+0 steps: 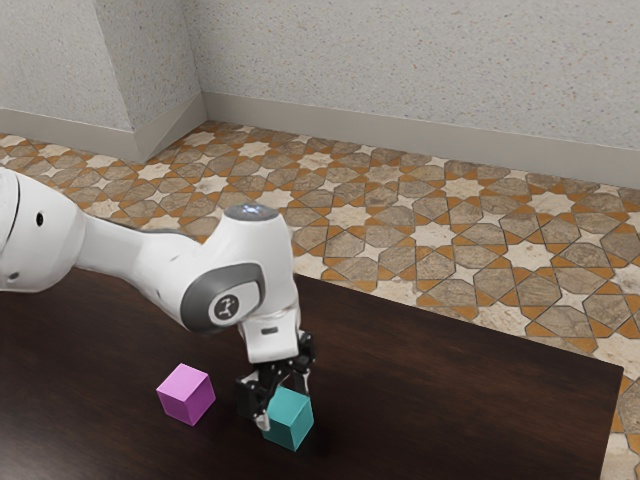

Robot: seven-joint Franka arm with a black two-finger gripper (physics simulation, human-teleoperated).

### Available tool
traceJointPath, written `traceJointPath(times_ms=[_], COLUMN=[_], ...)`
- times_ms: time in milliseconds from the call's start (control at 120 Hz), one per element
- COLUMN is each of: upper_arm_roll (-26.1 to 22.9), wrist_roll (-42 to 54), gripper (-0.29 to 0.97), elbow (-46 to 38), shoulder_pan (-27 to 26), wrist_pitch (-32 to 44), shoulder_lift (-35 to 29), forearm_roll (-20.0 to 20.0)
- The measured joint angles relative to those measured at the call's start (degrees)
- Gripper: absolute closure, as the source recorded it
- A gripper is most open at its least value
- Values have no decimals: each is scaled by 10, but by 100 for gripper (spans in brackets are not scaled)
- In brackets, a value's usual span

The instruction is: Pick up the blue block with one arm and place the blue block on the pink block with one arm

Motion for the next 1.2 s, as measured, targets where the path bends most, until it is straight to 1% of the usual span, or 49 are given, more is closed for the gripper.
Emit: traceJointPath(times_ms=[133, 300, 450, 508, 575, 667, 717, 792, 900, 983, 1058, 1200], upper_arm_roll=[0, 0, 0, 0, 0, 0, 0, 0, 0, 0, 0, 1], wrist_roll=[8, 16, 20, 22, 23, 25, 25, 25, 26, 29, 31, 38], gripper=[0, 0, 1, 8, 21, 35, 41, 46, 45, 45, 46, 43], elbow=[0, -6, -10, -10, -10, -10, -11, -24, -45, -50, -54, -56], shoulder_pan=[25, 15, 16, 15, 14, 16, 17, 19, 23, 28, 45, 69], wrist_pitch=[13, 23, 36, 45, 55, 66, 71, 78, 83, 83, 79, 64], shoulder_lift=[17, 25, 42, 46, 50, 56, 46, 12, -46, -71, -100, -131], forearm_roll=[1, 1, 2, 3, 3, 4, 6, 8, 9, 10, 10, 10])
